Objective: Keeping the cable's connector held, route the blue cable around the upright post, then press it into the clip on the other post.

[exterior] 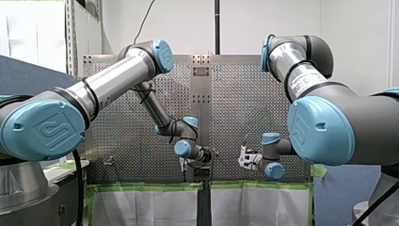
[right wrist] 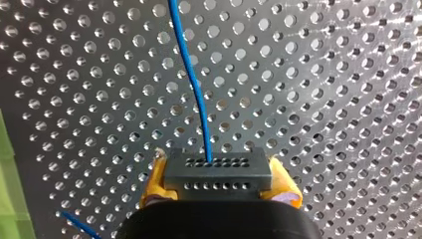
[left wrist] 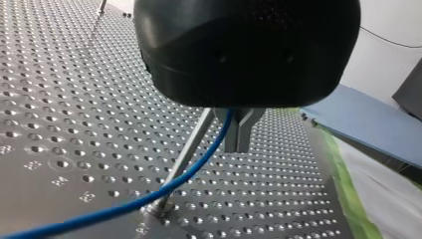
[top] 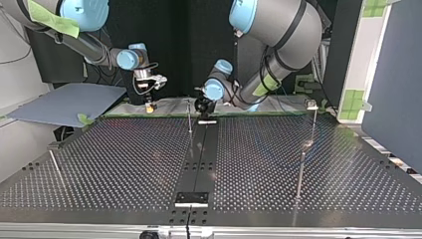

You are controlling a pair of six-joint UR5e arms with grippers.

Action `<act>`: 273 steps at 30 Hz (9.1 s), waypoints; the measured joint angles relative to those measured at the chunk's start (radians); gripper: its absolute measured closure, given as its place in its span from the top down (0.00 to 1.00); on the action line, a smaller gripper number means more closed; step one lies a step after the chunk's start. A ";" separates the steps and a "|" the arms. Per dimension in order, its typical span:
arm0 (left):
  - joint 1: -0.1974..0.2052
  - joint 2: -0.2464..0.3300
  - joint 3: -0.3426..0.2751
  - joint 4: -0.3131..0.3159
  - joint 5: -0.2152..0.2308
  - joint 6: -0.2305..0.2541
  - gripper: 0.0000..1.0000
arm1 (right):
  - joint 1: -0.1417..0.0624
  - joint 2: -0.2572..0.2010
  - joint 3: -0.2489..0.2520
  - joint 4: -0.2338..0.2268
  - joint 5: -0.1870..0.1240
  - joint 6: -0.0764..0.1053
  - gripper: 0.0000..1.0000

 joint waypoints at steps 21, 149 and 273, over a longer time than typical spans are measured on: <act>0.016 0.000 0.024 -0.004 -0.072 -0.002 0.00 | -0.024 0.000 -0.059 0.039 0.000 -0.001 0.00; -0.146 0.217 -0.223 0.036 -0.215 0.342 1.00 | -0.045 0.000 -0.102 0.104 -0.002 -0.004 0.00; -0.179 0.876 -0.872 0.282 -0.442 0.167 1.00 | 0.024 0.005 -0.164 0.169 -0.019 -0.017 0.00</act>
